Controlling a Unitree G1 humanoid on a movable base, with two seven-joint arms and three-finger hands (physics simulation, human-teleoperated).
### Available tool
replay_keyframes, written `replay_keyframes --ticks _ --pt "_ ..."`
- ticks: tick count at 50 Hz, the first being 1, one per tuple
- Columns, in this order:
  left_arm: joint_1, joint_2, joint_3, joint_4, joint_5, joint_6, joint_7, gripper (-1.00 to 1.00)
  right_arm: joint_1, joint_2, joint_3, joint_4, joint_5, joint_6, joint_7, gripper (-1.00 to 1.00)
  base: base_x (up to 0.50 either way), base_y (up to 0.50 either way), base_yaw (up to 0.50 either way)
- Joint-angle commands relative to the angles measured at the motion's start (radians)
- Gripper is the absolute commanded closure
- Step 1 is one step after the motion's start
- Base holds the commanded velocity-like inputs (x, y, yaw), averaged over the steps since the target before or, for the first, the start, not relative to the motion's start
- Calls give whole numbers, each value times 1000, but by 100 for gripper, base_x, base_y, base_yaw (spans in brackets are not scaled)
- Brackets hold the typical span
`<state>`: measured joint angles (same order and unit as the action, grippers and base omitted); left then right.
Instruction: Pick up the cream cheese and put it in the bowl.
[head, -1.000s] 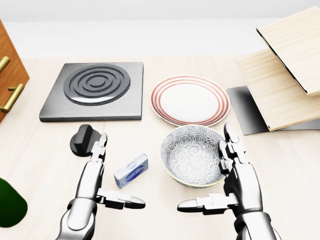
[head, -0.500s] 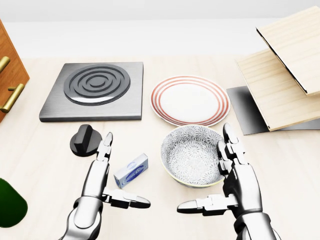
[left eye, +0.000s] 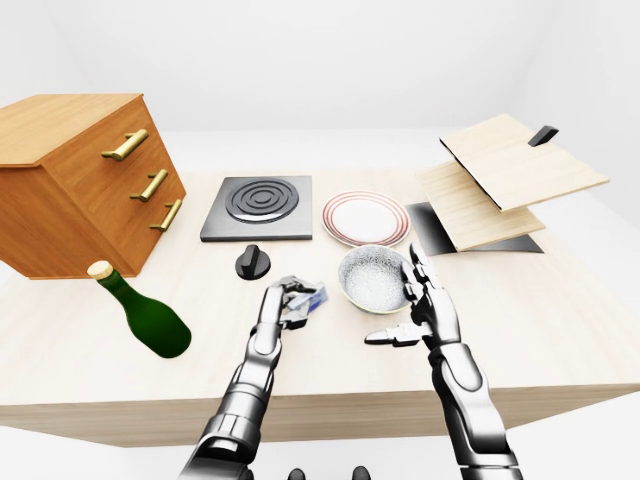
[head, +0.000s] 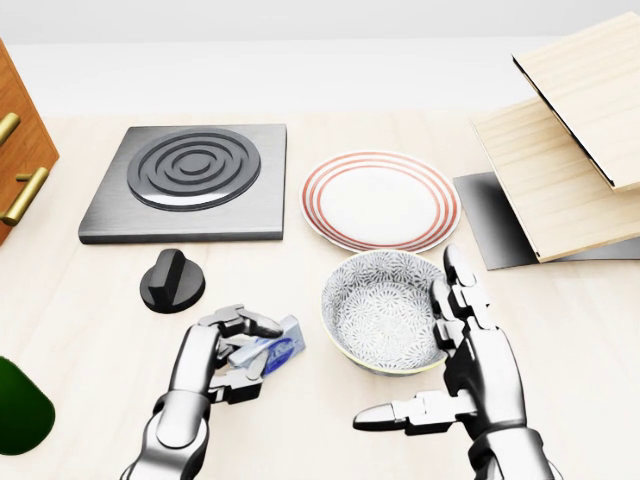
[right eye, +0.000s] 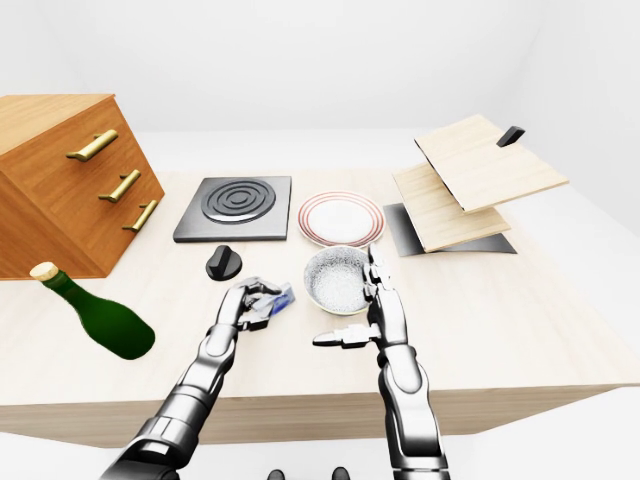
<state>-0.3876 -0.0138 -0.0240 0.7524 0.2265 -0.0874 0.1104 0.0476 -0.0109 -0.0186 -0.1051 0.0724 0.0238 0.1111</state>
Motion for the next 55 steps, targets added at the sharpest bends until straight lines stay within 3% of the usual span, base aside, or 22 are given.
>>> replay_keyframes --ticks 1,17,24,30,35,37,42,43,45,48,55 --pt "-5 0 8 -26 -20 0 4 100 10 2 4 -24 21 17 17 -100 0 0 0" --pt "2 5 12 -108 -48 0 3 100 18 1 5 -45 45 32 34 -100 0 0 0" --pt "-28 37 37 -320 -74 0 -26 100 10 -4 -8 -34 29 18 24 -100 0 0 0" --pt "-86 68 58 -428 -93 0 -40 100 7 -12 -41 -74 43 43 16 -100 0 0 0" --pt "-90 71 49 -547 -80 0 -63 100 -47 -36 -115 -23 78 49 -10 -100 0 0 0" --pt "-79 67 43 -593 -72 17 -75 100 -64 -48 -139 -9 87 48 -22 -100 0 0 0" --pt "-43 48 17 -720 -39 90 -124 100 -86 -83 -195 -31 134 63 -30 -100 0 0 0" --pt "-32 42 0 -756 -27 114 -146 100 -88 -92 -213 -45 146 63 -31 -100 0 0 0" --pt "-25 33 -15 -784 -2 129 -169 100 -85 -97 -226 -61 157 63 -31 -100 0 0 0" --pt "-19 15 -41 -825 43 145 -203 100 -66 -94 -233 -104 158 63 -33 -100 0 0 0" --pt "-8 -24 -90 -813 140 138 -270 100 -50 -90 -248 -133 159 63 -22 -100 0 0 0"
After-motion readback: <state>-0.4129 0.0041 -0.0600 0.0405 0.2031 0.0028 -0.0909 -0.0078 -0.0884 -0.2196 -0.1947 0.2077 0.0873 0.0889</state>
